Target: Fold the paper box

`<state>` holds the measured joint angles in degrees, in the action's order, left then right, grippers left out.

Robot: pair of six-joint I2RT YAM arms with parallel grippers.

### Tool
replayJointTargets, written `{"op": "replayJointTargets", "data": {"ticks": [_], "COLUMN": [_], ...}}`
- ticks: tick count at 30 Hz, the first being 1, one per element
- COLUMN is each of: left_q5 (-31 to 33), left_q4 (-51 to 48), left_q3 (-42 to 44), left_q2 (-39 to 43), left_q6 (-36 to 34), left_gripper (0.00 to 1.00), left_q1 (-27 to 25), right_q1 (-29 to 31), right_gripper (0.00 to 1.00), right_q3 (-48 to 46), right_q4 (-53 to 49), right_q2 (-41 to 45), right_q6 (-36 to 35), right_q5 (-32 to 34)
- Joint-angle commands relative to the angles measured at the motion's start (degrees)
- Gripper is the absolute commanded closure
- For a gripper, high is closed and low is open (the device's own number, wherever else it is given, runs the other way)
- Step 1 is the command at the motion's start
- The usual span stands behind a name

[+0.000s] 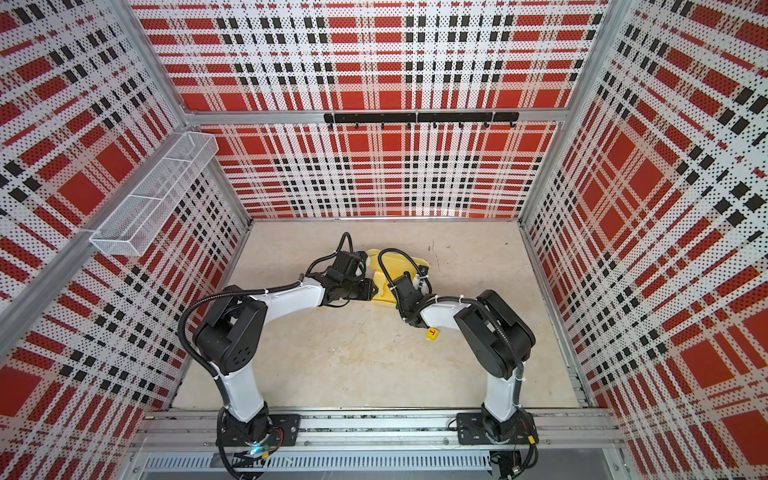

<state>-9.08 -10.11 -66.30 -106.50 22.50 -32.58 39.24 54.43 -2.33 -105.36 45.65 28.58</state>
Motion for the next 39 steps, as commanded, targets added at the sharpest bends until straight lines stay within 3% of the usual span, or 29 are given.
{"op": "replayJointTargets", "data": {"ticks": [1, 14, 27, 30, 32, 39], "left_q5": [2.76, 9.45, 13.48, 14.83, 14.50, 15.45], "left_q4": [-2.49, -10.93, -13.12, -12.83, -12.49, -13.10], "left_q3": [-2.05, -6.97, -7.53, -7.26, -7.25, -8.40], "left_q2": [-1.84, -4.84, -5.90, -5.87, -6.08, -7.04], "left_q6": [-1.59, -4.32, 0.83, 3.74, 5.27, 6.50], "left_gripper": [0.70, 0.70, 0.77, 0.67, 0.66, 0.81], "left_q1": [-1.24, -4.03, -4.36, -4.48, -4.59, -5.79], "right_q1": [0.42, 0.45, 0.47, 0.47, 0.44, 0.40], "right_gripper": [1.00, 1.00, 1.00, 1.00, 1.00, 1.00], "right_q3": [0.37, -0.07, -0.10, -0.18, -0.07, 0.35], "right_q4": [3.14, 2.85, 3.12, 3.21, 3.29, 2.95], "right_q2": [-0.48, 0.00, -0.28, -0.19, -0.37, -0.54], "right_q6": [0.32, 0.67, 0.68, 0.68, 0.71, 0.49], "right_q5": [-0.33, -0.19, -0.38, -0.21, -0.33, -0.44]}}
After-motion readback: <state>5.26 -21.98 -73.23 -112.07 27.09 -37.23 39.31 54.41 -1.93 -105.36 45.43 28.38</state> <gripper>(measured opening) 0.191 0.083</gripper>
